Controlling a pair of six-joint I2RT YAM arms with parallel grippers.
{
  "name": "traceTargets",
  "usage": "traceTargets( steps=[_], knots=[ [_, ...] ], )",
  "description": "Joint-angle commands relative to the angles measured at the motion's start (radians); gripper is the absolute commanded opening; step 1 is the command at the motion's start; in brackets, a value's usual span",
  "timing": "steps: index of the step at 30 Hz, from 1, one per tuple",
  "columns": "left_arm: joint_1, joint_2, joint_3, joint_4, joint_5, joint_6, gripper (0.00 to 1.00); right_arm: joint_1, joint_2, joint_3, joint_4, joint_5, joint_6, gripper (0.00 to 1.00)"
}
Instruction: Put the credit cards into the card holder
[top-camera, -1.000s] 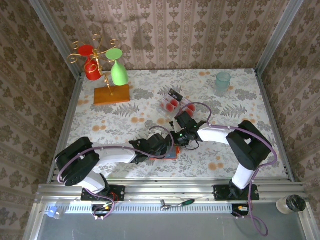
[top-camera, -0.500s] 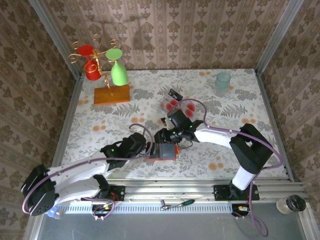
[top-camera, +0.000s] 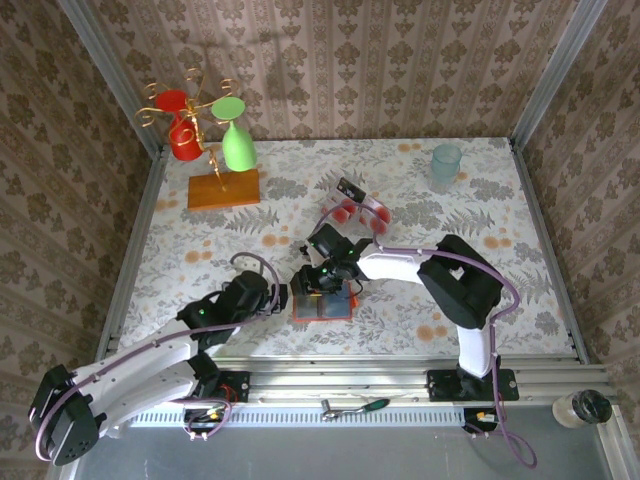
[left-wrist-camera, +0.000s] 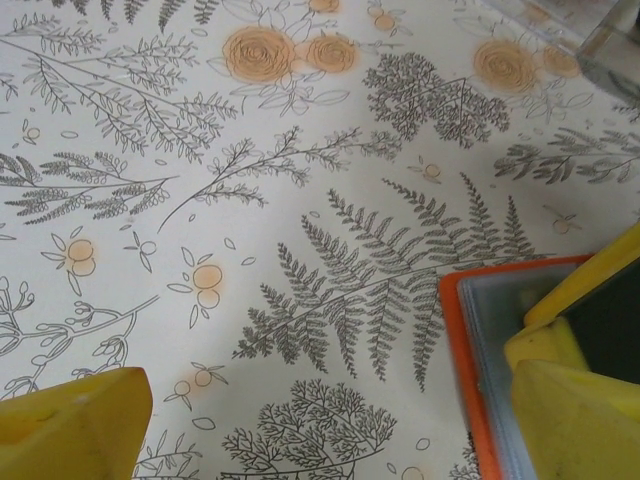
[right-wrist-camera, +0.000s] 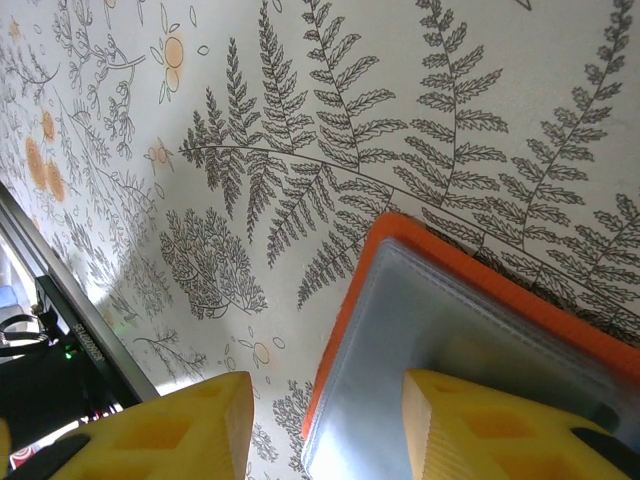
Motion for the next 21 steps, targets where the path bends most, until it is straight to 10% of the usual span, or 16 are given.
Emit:
traceTargets(
  steps=[1,15,21],
  knots=[
    [0.012,-0.006,-0.016,-0.005,0.008,-0.011,0.94,-0.004,-0.016,0.027,-0.056,-0.012,-0.030,0.44],
    [0.016,0.060,-0.012,0.053,0.040,-0.013,0.94,-0.044,-0.125,-0.073,-0.052,-0.002,-0.060,0.20],
    [0.006,0.122,0.002,0.100,0.052,-0.018,0.94,-0.147,-0.226,-0.028,-0.150,0.039,-0.123,0.27]
  ],
)
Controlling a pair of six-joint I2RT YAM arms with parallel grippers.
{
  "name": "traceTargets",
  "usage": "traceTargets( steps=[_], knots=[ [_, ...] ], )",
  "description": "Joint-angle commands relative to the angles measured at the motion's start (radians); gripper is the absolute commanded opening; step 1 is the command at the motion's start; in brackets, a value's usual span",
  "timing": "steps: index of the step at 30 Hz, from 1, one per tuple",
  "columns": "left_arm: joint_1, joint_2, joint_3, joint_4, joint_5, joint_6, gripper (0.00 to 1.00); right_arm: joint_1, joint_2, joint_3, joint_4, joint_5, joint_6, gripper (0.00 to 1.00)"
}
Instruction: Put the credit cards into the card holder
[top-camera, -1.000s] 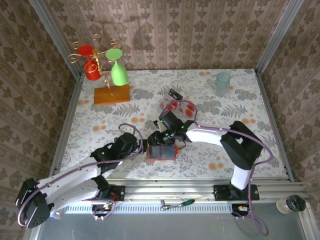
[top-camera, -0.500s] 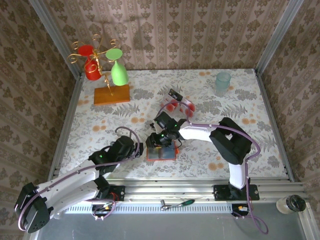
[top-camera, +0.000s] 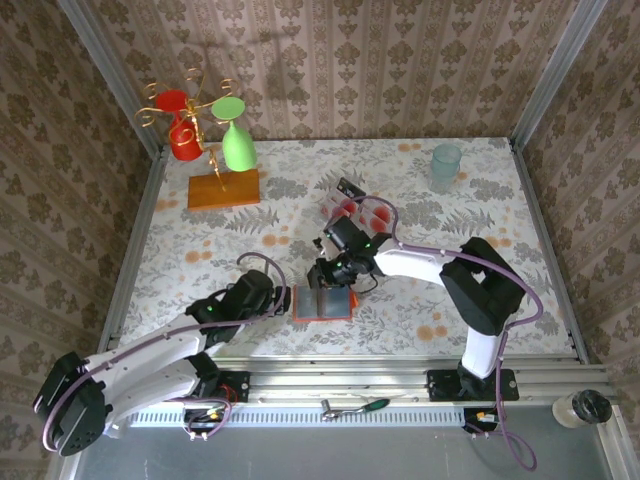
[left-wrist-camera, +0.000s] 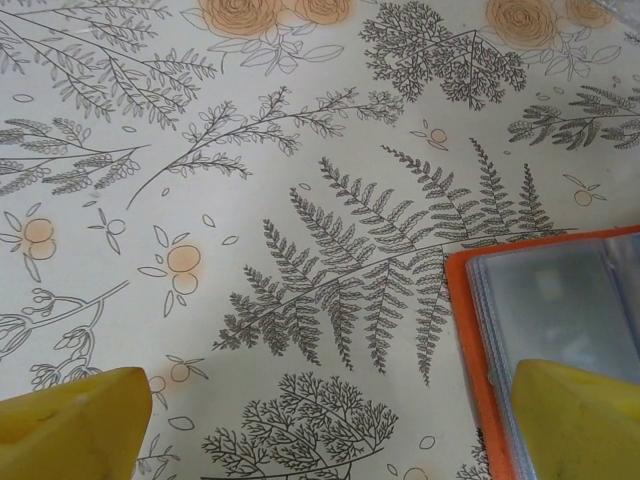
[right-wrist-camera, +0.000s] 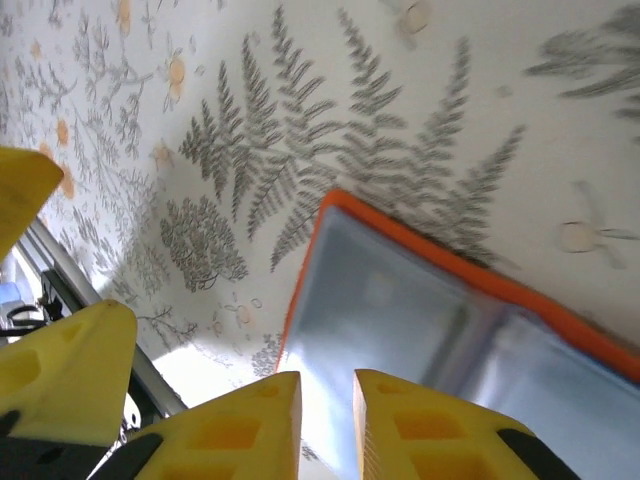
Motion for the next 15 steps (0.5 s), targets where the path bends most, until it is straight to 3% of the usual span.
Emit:
traceTargets(
  steps=[1,3,8,15],
  knots=[
    [-0.008,0.033,0.017,0.040,0.011,-0.015,0.95,-0.075,-0.110,0.066,-0.135,0.061,-0.085,0.29],
    [-0.011,0.056,0.022,0.053,0.009,-0.016,0.96,-0.117,-0.135,0.130,-0.224,0.109,-0.138,0.32],
    [-0.019,0.102,0.024,0.091,0.006,-0.020,0.99,-0.196,-0.133,0.312,-0.460,0.363,-0.288,0.38],
    [-0.021,0.124,0.033,0.095,-0.009,-0.019,1.00,-0.261,0.001,0.546,-0.646,0.605,-0.459,0.36]
  ],
)
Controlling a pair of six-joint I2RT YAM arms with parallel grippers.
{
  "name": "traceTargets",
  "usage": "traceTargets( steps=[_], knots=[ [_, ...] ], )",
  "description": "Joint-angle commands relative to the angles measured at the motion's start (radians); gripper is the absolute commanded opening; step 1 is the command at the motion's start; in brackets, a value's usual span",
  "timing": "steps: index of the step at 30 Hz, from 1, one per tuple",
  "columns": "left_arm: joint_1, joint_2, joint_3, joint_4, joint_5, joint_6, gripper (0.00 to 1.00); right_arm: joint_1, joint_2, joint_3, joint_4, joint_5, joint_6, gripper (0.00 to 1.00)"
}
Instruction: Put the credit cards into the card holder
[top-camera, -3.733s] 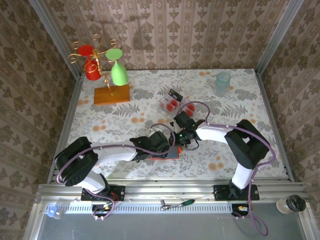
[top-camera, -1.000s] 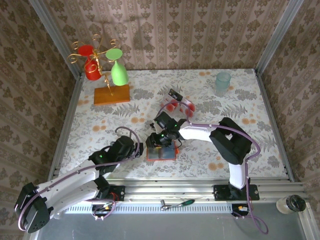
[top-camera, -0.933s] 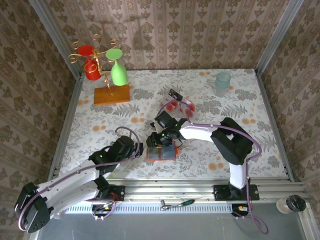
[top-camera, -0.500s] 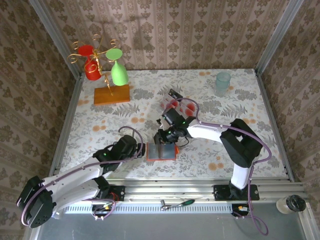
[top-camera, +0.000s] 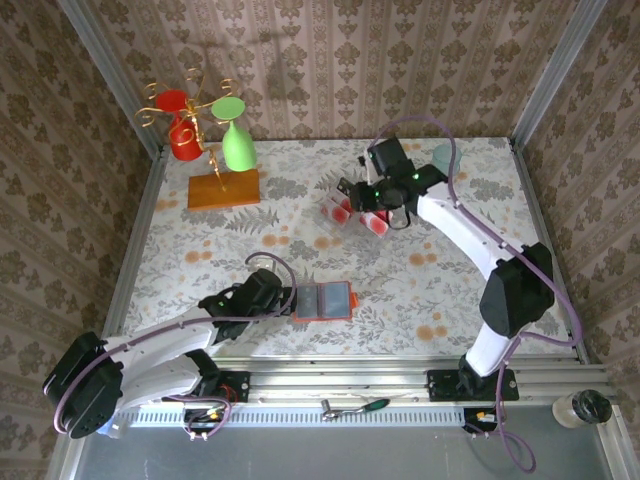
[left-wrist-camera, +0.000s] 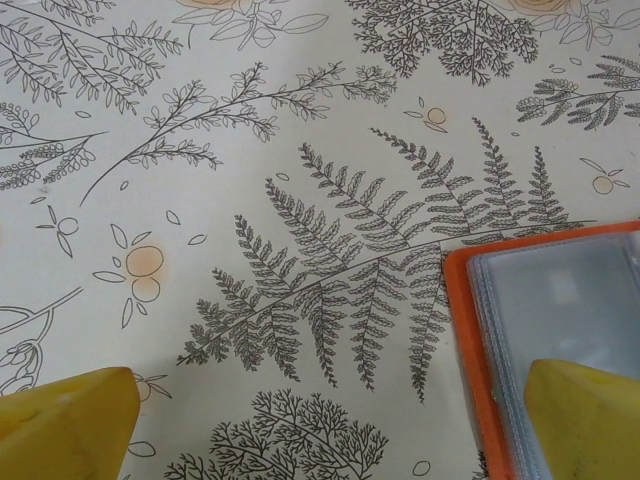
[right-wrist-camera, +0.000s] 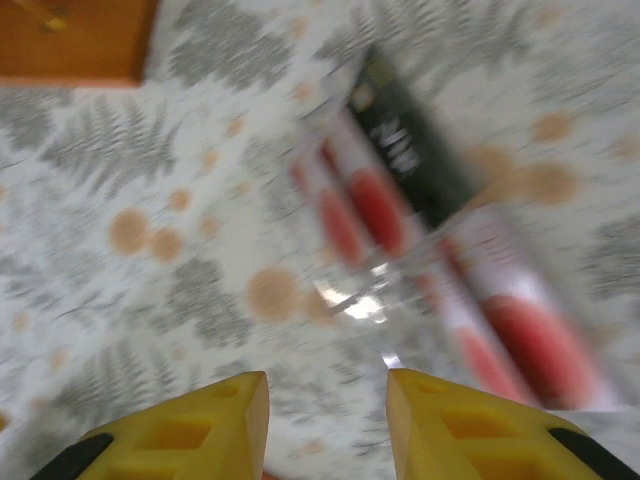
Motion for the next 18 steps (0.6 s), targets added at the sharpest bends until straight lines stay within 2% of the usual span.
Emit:
traceTargets(
  steps=[1,7,18],
  knots=[
    [-0.007,0.002,0.029,0.017,-0.010,-0.013,1.00,0.000,0.092,0.072,-0.186,0.183,-0.141,0.35],
    [-0.005,0.002,0.029,0.016,-0.009,-0.013,1.00,-0.001,0.191,0.148,-0.231,0.252,-0.205,0.32],
    [-0.005,0.014,0.032,0.018,-0.009,-0.013,1.00,-0.002,0.285,0.156,-0.220,0.248,-0.217,0.31]
  ],
)
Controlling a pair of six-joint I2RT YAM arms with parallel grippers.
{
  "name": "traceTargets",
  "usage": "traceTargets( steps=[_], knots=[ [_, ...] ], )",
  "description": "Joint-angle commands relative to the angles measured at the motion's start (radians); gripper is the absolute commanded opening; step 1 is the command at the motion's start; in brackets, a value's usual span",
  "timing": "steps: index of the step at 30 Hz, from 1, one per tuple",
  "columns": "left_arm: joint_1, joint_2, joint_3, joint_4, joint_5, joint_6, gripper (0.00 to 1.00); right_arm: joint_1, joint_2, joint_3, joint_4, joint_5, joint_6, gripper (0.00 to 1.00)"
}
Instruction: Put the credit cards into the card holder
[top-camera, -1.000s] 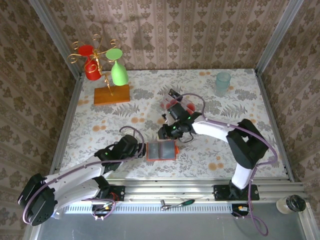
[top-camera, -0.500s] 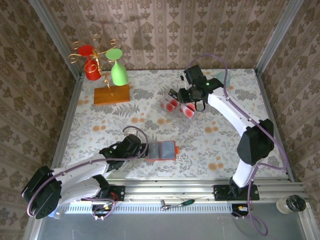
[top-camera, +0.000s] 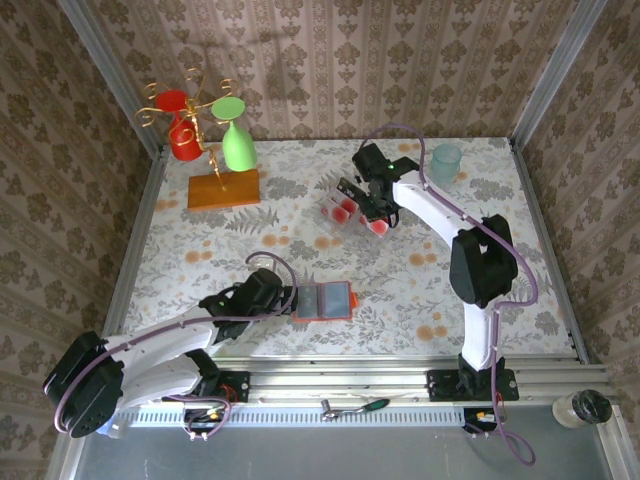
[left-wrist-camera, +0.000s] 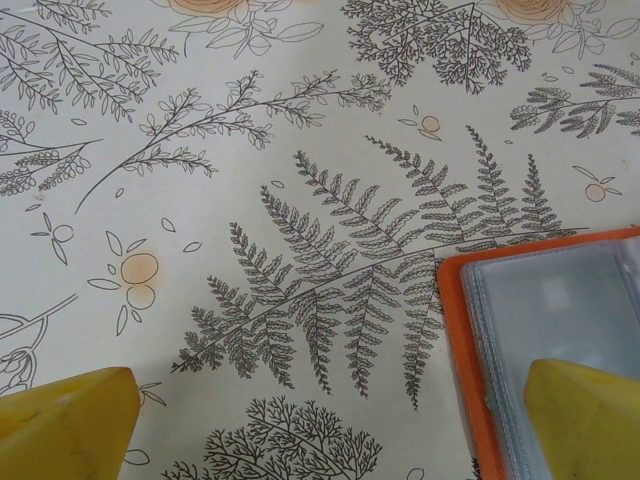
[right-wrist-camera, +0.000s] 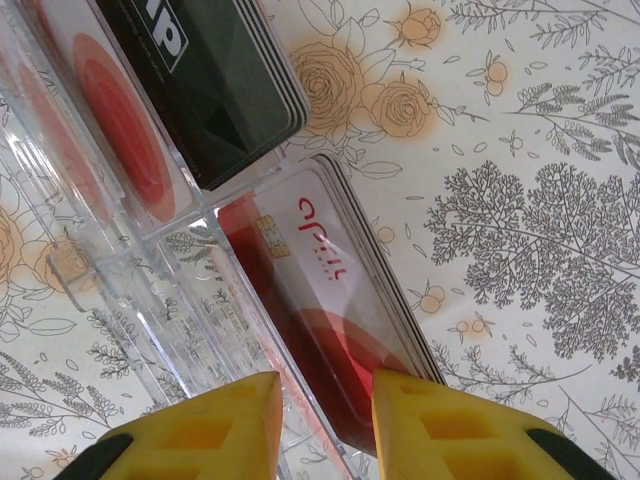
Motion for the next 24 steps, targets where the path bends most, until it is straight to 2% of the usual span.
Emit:
traceTargets(
  steps=[1,8,17,21,24],
  knots=[
    [-0.004,0.009,0.033,0.004,-0.009,-0.013,1.00,0.004,0.036,0.029,-0.029,0.021,-0.024,0.29],
    [-0.004,0.032,0.039,0.015,-0.008,-0.011,1.00,0.004,0.043,0.022,-0.023,-0.013,-0.024,0.23],
    [-0.004,0.038,0.043,0.020,-0.007,-0.010,1.00,0.004,0.033,0.003,-0.015,-0.034,-0.031,0.09],
    [-0.003,0.034,0.043,0.016,-0.010,-0.011,1.00,0.003,0.020,-0.008,-0.002,-0.065,-0.059,0.00],
    [-0.004,0.029,0.043,0.014,-0.009,-0.012,1.00,0.003,-0.001,-0.020,0.017,-0.088,-0.092,0.00]
  ],
)
